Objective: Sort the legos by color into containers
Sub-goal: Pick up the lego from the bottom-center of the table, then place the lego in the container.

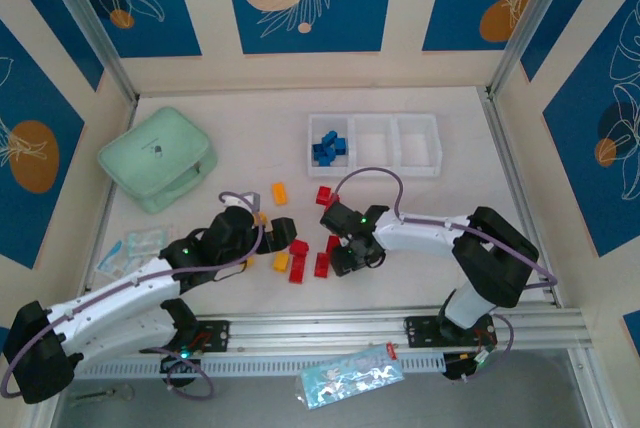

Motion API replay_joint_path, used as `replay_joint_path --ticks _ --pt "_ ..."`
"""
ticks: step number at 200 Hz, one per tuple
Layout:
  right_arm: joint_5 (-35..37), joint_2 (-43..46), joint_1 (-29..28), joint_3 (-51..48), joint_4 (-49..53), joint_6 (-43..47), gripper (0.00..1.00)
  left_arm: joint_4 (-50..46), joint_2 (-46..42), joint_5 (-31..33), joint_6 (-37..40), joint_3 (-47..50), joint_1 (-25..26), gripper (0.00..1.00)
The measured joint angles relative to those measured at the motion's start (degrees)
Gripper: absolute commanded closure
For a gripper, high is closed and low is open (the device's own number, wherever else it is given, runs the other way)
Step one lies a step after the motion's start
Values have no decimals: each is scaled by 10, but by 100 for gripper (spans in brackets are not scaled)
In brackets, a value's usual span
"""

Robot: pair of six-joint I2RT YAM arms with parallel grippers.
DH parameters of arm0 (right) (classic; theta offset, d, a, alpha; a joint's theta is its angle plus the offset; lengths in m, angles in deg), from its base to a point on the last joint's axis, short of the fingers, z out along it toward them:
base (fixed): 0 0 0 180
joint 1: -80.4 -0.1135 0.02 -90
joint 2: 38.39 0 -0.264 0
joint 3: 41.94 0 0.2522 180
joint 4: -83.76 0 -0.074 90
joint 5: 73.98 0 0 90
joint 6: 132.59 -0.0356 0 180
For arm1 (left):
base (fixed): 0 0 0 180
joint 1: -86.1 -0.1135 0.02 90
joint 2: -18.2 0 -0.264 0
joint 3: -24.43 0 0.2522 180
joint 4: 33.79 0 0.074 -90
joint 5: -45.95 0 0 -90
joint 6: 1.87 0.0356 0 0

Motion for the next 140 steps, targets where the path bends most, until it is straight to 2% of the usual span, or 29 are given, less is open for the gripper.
replay_joint_path --ticks 33,80,140 --pt "0 0 0 2 3 2 56 -1 -11 3 0 0 0 1" --pt "-2 16 10 5 4 2 57 -15 -10 5 12 -2 0 1" --pt "-5 77 97 83 35 21 56 -48 31 17 83 -80 -12 1"
